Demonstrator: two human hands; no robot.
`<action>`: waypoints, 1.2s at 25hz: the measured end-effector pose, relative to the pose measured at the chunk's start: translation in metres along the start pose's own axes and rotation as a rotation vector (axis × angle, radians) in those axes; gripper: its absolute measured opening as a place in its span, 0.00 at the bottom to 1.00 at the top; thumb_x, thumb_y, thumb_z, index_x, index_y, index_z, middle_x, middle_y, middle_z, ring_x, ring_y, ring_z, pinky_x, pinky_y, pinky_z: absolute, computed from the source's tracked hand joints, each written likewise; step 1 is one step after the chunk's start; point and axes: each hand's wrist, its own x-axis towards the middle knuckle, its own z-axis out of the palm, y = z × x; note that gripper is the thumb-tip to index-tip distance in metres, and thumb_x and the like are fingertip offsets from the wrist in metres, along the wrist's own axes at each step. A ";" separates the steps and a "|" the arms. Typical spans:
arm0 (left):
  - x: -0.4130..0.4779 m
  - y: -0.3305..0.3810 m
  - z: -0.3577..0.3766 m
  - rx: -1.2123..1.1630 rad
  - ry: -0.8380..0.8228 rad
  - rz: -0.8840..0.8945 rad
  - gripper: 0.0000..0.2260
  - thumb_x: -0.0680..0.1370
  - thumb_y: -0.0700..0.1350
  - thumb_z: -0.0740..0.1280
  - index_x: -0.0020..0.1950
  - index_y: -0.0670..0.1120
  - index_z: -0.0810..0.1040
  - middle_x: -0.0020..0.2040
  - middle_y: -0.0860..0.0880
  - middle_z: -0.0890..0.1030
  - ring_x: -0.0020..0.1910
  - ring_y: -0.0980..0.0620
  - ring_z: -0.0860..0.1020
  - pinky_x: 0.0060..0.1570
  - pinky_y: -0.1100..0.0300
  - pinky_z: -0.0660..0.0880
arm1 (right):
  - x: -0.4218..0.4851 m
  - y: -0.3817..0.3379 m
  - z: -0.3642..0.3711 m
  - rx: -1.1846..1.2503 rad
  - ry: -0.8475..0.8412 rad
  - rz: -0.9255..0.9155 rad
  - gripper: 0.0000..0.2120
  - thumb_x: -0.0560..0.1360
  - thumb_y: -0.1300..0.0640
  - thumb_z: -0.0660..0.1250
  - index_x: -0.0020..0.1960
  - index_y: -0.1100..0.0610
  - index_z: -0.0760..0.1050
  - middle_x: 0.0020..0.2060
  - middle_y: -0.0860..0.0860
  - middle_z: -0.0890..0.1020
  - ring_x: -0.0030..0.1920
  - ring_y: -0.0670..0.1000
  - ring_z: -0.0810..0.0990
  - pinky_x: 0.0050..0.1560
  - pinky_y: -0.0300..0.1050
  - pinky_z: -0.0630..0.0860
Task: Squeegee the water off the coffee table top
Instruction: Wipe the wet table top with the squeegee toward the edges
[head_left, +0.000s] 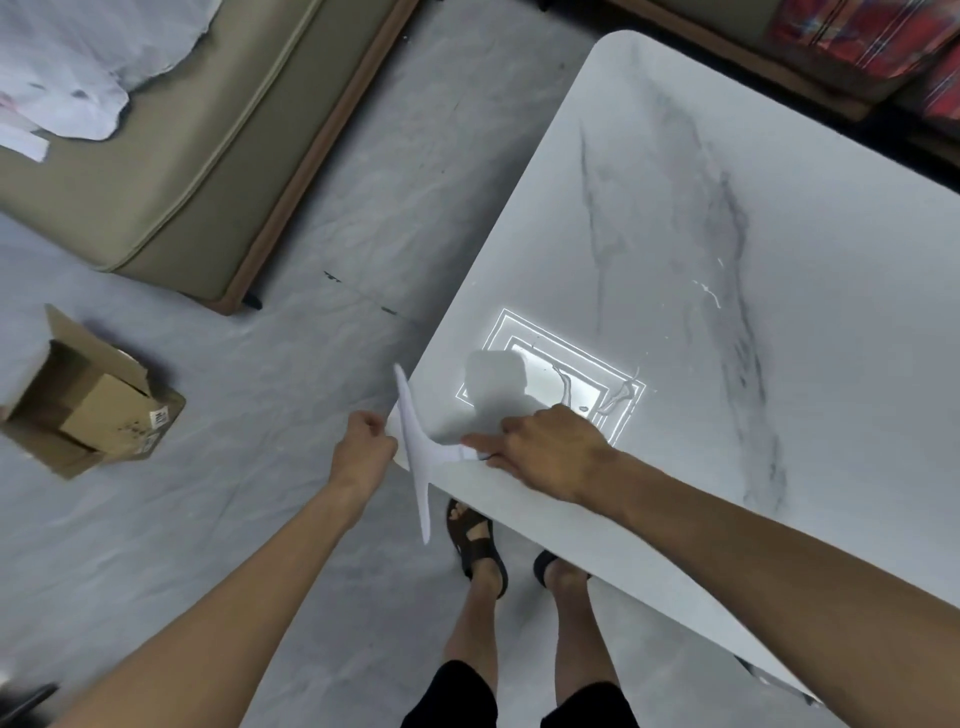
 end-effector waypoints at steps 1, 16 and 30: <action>-0.001 0.001 0.004 -0.005 -0.018 0.001 0.16 0.73 0.36 0.61 0.60 0.46 0.70 0.58 0.45 0.76 0.42 0.53 0.73 0.37 0.59 0.69 | -0.010 0.014 -0.004 0.024 0.015 0.047 0.18 0.82 0.44 0.49 0.71 0.37 0.60 0.48 0.51 0.79 0.44 0.59 0.81 0.37 0.47 0.65; 0.003 0.025 0.014 -0.057 0.118 0.028 0.11 0.74 0.35 0.59 0.55 0.45 0.68 0.43 0.48 0.74 0.37 0.51 0.73 0.34 0.58 0.69 | 0.040 0.063 -0.040 -0.130 0.102 0.002 0.17 0.82 0.44 0.49 0.69 0.35 0.64 0.46 0.47 0.80 0.44 0.57 0.80 0.36 0.45 0.65; -0.010 0.050 0.073 0.446 -0.113 0.208 0.09 0.73 0.37 0.60 0.50 0.48 0.66 0.50 0.46 0.75 0.42 0.48 0.74 0.34 0.58 0.66 | -0.184 0.107 0.034 0.233 0.224 0.773 0.18 0.80 0.40 0.46 0.68 0.35 0.63 0.40 0.44 0.81 0.41 0.54 0.81 0.36 0.47 0.74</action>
